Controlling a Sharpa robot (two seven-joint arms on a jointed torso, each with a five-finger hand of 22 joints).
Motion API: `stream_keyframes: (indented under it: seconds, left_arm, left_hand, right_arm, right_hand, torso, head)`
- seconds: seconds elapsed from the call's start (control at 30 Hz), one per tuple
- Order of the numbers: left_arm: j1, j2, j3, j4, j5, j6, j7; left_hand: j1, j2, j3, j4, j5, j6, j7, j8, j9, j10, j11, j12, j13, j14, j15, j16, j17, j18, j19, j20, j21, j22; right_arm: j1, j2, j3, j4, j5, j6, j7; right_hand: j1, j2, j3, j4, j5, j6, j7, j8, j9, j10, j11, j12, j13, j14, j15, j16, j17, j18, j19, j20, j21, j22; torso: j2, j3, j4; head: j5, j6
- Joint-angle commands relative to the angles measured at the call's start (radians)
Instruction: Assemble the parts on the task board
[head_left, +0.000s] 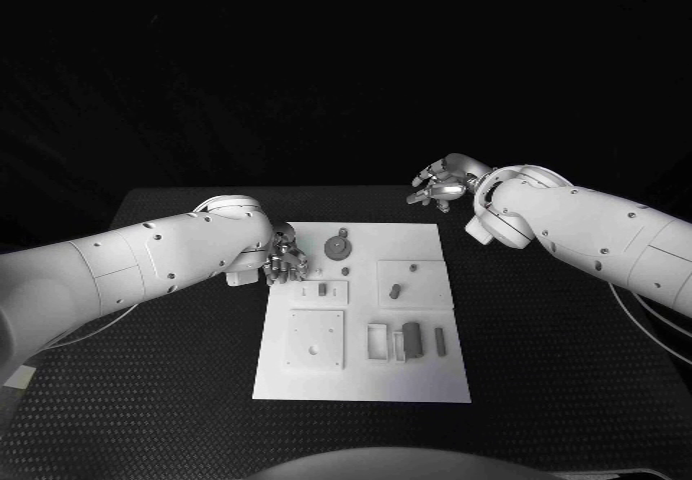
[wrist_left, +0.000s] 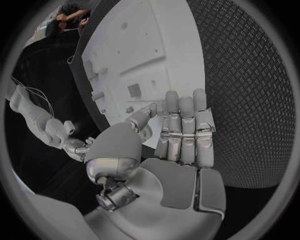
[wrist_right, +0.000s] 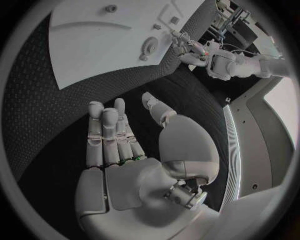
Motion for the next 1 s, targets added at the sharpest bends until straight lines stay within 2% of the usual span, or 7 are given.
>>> stream_keyframes:
  seconds: [0.03, 0.43, 0.7, 0.87, 1.0]
  left_arm:
    - [-0.010, 0.001, -0.006, 0.001, -0.008, 0.011, -0.006]
    - [-0.010, -0.038, -0.005, 0.034, 0.016, 0.009, -0.002]
    - [-0.010, -0.069, -0.003, 0.051, 0.062, -0.014, 0.006]
    - [-0.009, -0.102, 0.000, 0.087, 0.120, -0.022, 0.005]
    - [-0.009, -0.115, 0.002, 0.115, 0.137, -0.018, 0.003]
  left_hand:
    - [0.012, 0.013, 0.026, -0.020, 0.003, -0.006, -0.002, -0.003, 0.000, 0.000, -0.006, 0.004, 0.001, -0.001, -0.006, 0.004, 0.000, -0.014, 0.001, -0.002, 0.000, 0.001]
    - [0.015, 0.012, 0.029, -0.023, 0.004, -0.001, -0.004, -0.006, 0.003, 0.003, -0.007, 0.007, 0.002, 0.002, -0.006, 0.005, 0.000, -0.014, 0.002, -0.003, 0.001, 0.003]
    - [0.016, 0.011, 0.029, -0.024, 0.005, 0.001, -0.005, -0.007, 0.004, 0.004, -0.008, 0.008, 0.002, 0.003, -0.007, 0.006, 0.000, -0.014, 0.003, -0.003, 0.001, 0.003]
    - [0.015, 0.011, 0.029, -0.025, 0.006, 0.002, -0.005, -0.007, 0.005, 0.004, -0.008, 0.009, 0.002, 0.003, -0.007, 0.006, -0.001, -0.014, 0.004, -0.003, 0.001, 0.004]
    - [0.015, 0.011, 0.029, -0.025, 0.006, 0.003, -0.005, -0.008, 0.005, 0.005, -0.008, 0.009, 0.002, 0.004, -0.007, 0.006, -0.001, -0.014, 0.004, -0.003, 0.001, 0.004]
  right_arm:
    - [0.000, 0.000, 0.000, 0.002, -0.008, 0.016, 0.005]
    - [-0.003, 0.000, 0.000, -0.001, -0.008, 0.019, 0.005]
    - [-0.004, -0.003, 0.000, -0.001, -0.008, 0.019, 0.005]
    - [-0.004, -0.004, 0.000, -0.002, -0.008, 0.019, 0.005]
    - [-0.004, -0.005, 0.000, -0.001, -0.008, 0.020, 0.005]
  right_hand:
    - [-0.004, 0.007, -0.001, 0.006, 0.002, 0.001, 0.046, 0.005, -0.001, -0.007, 0.001, 0.004, -0.002, -0.002, -0.004, 0.007, -0.001, 0.037, 0.000, -0.009, -0.004, 0.018]
    - [-0.004, 0.007, -0.001, 0.006, 0.002, 0.001, 0.046, 0.006, -0.002, -0.008, 0.001, 0.005, -0.002, -0.003, -0.004, 0.007, -0.002, 0.037, 0.000, -0.009, -0.004, 0.018]
    - [-0.004, 0.007, -0.001, 0.006, 0.002, 0.001, 0.046, 0.006, -0.002, -0.008, 0.001, 0.005, -0.002, -0.003, -0.004, 0.007, -0.002, 0.037, 0.000, -0.009, -0.004, 0.018]
    - [-0.004, 0.007, -0.001, 0.006, 0.002, 0.001, 0.046, 0.006, -0.002, -0.008, 0.001, 0.005, -0.002, -0.003, -0.004, 0.007, -0.002, 0.037, 0.000, -0.009, -0.004, 0.018]
    - [-0.004, 0.007, -0.001, 0.006, 0.002, 0.001, 0.046, 0.006, -0.002, -0.008, 0.001, 0.005, -0.003, -0.003, -0.004, 0.007, -0.002, 0.037, 0.000, -0.009, -0.004, 0.018]
  torso:
    - [0.000, 0.0002, -0.0003]
    - [0.000, -0.0001, -0.0014]
    - [0.000, -0.0004, 0.0013]
    - [-0.001, -0.0005, 0.0011]
    - [-0.001, 0.0008, 0.0010]
  head:
    - [0.000, 0.000]
    - [-0.002, 0.001]
    - [-0.002, 0.003]
    - [-0.002, 0.004]
    - [0.000, 0.003]
